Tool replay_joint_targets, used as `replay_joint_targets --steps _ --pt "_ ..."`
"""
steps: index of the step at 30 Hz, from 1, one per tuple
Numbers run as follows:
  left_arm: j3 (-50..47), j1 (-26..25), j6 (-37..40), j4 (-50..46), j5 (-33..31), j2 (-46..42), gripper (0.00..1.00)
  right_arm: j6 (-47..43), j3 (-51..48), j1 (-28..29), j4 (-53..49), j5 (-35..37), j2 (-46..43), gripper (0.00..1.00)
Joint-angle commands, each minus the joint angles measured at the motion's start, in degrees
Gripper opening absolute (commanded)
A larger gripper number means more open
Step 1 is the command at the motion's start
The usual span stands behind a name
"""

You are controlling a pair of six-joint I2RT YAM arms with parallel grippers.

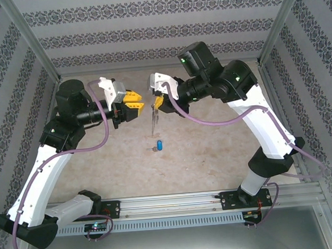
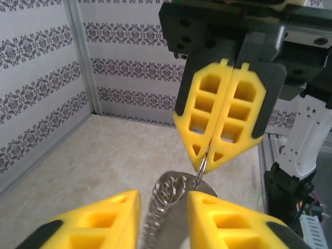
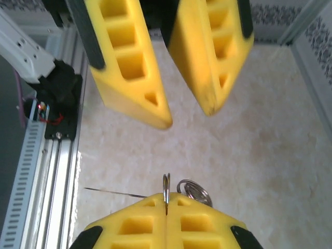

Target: Put the keys on the keyring

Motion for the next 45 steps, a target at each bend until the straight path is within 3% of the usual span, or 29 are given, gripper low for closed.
replay_joint_targets --steps 1,19,25,32,43,45 --pt "2.0 -1.0 3.3 -2.8 1.2 -0.1 0.26 -0.5 3.7 0.9 -3.6 3.7 0.9 0.0" --pt "1.7 -3.9 2.6 -3.1 4.6 2.7 0.35 2.9 9.0 2.6 -5.9 3.3 4.8 0.0" --pt "1.6 -4.3 3.4 -3.7 4.1 3.4 0.34 2.8 9.0 2.8 -5.9 2.8 5.1 0.0" --pt "1.7 -4.7 3.9 -4.4 4.1 4.3 0.28 2.8 9.0 2.9 -6.1 2.7 5.2 0.0" --pt "1.3 -5.3 3.8 -3.3 4.0 4.8 0.0 2.4 8.5 2.9 -6.1 2.1 4.7 0.0" --pt "0.6 -5.4 2.8 -1.8 4.3 4.4 0.0 2.3 8.4 3.0 -6.0 2.1 4.6 0.0"
